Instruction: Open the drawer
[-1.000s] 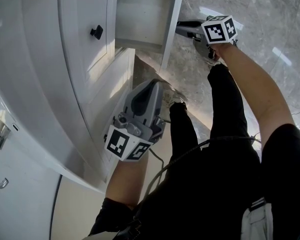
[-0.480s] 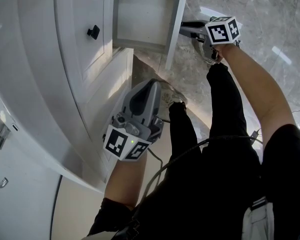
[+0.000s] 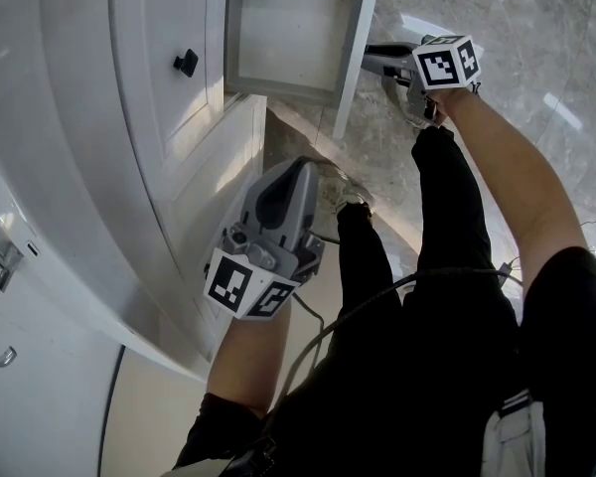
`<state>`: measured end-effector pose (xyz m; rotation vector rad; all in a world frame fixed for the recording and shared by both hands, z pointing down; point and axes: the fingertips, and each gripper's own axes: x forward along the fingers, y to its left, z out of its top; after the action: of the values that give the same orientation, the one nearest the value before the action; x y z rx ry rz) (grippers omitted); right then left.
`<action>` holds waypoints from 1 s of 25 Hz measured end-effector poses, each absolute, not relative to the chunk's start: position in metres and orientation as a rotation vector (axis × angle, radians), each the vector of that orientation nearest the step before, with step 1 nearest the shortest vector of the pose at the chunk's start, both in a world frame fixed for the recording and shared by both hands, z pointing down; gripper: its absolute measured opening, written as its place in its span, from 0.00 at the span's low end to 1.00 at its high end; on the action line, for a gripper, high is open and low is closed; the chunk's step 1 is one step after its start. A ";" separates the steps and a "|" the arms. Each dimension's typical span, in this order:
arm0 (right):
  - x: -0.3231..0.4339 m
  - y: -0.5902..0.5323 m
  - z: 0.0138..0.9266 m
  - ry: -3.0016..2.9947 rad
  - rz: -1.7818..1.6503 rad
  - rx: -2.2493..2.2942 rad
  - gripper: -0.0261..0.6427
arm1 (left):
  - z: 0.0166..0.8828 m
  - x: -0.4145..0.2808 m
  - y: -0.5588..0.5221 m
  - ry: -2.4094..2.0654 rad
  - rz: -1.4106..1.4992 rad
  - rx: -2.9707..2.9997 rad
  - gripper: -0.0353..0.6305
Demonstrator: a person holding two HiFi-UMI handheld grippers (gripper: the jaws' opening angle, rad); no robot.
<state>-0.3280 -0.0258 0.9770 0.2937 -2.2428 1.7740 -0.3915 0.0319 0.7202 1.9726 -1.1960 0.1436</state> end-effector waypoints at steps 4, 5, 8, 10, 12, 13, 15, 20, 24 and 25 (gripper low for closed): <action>-0.328 -0.025 0.976 -2.239 1.788 0.303 0.23 | 0.718 -0.388 0.033 -1.194 0.143 1.974 0.06; -0.328 -0.024 0.977 -2.236 1.796 0.307 0.23 | 0.718 -0.387 0.033 -1.193 0.143 1.974 0.06; -0.327 -0.024 0.977 -2.235 1.809 0.317 0.23 | 0.718 -0.385 0.032 -1.195 0.139 1.973 0.06; -0.327 -0.025 0.977 -2.239 1.811 0.316 0.23 | 0.717 -0.386 0.032 -1.197 0.142 1.976 0.06; -0.328 -0.024 0.978 -2.240 1.815 0.306 0.23 | 0.717 -0.387 0.032 -1.201 0.144 1.975 0.06; -0.327 -0.024 0.978 -2.241 1.812 0.296 0.23 | 0.717 -0.388 0.032 -1.202 0.144 1.974 0.06; -0.326 -0.024 0.979 -2.245 1.788 0.268 0.23 | 0.717 -0.389 0.032 -1.203 0.144 1.976 0.06; -0.329 -0.024 0.979 -2.225 1.769 0.241 0.23 | 0.710 -0.394 0.030 -1.222 0.135 1.973 0.06; -0.324 -0.023 0.983 -2.185 1.755 0.286 0.23 | 0.695 -0.397 0.028 -1.227 0.120 1.988 0.06; -0.322 -0.023 0.983 -2.173 1.729 0.295 0.23 | 0.690 -0.399 0.027 -1.231 0.116 1.991 0.06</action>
<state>-0.3220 -0.0232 0.9830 0.2953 -2.1728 1.7295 -0.3993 0.0275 0.6903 1.9907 -1.2307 0.1164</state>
